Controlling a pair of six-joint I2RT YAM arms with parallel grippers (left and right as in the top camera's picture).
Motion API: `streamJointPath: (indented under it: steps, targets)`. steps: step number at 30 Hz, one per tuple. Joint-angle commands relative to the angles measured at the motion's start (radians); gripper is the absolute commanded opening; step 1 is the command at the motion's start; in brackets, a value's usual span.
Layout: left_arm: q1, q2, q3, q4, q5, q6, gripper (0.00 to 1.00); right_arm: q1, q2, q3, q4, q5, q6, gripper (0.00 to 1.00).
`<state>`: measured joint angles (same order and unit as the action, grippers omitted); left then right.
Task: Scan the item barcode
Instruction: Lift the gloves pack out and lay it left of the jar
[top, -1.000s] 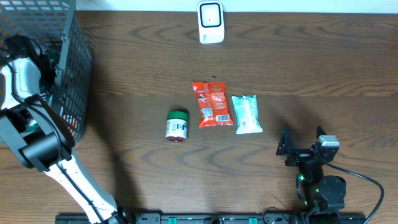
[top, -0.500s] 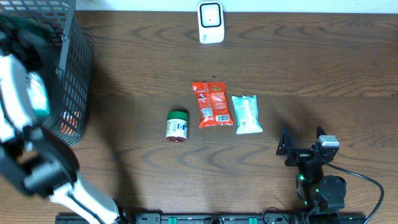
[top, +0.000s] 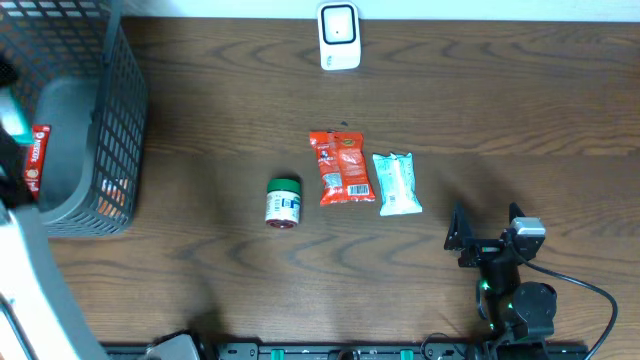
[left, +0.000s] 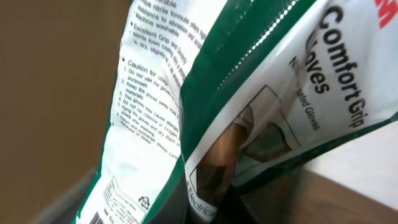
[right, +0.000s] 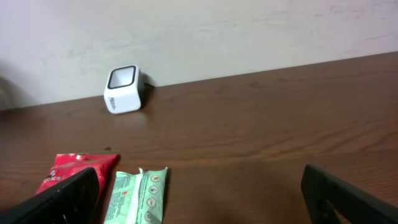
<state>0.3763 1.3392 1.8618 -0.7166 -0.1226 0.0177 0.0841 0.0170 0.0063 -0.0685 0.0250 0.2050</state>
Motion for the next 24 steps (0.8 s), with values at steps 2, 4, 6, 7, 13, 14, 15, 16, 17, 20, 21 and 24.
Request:
streamJointPath:
  steps: [2,4,6,7,13,14,15,16,17,20,21,24]
  targets:
    - [-0.147,-0.111,0.002,-0.097,-0.005,-0.137,0.07,-0.006,-0.003,-0.001,-0.003,-0.001,0.004,0.99]
    - [-0.215,-0.129,0.001,-0.195,-0.005,-0.206,0.07,-0.006,-0.003,-0.001,-0.004,-0.001,0.004,0.99]
    - [-0.280,-0.127,0.000,-0.314,-0.005,-0.282,0.07,-0.006,-0.003,-0.001,-0.003,-0.001,0.004,0.99]
    - [-0.311,-0.119,-0.005,-0.375,-0.005,-0.322,0.07,-0.006,-0.003,-0.001,-0.003,0.000,0.004,0.99]
    - [-0.469,-0.026,-0.116,-0.563,-0.001,-0.462,0.07,-0.006,-0.003,-0.001,-0.003,0.000,0.004,0.99]
    - [-0.493,-0.005,-0.148,-0.562,-0.001,-0.481,0.07,-0.006,-0.004,-0.001,-0.003,-0.001,0.004,0.99]
    - [-0.514,0.015,-0.180,-0.559,-0.001,-0.507,0.08,-0.006,-0.003,-0.001,-0.004,-0.001,0.004,0.99]
    - [-0.533,0.037,-0.211,-0.552,-0.001,-0.533,0.07,-0.006,-0.003,-0.001,-0.004,-0.001,0.004,0.99]
    - [-0.553,0.064,-0.243,-0.541,-0.001,-0.558,0.07,-0.006,-0.003,-0.001,-0.003,-0.001,0.004,0.99]
    - [-0.603,0.145,-0.319,-0.494,-0.002,-0.571,0.07,-0.006,-0.003,-0.001,-0.004,-0.001,0.004,0.99]
    - [-0.615,0.171,-0.336,-0.473,-0.002,-0.570,0.07,-0.006,-0.003,-0.001,-0.004,-0.001,0.004,0.99]
    - [-0.634,0.263,-0.375,-0.397,-0.002,-0.570,0.07,-0.006,-0.003,-0.001,-0.003,-0.001,0.004,0.99]
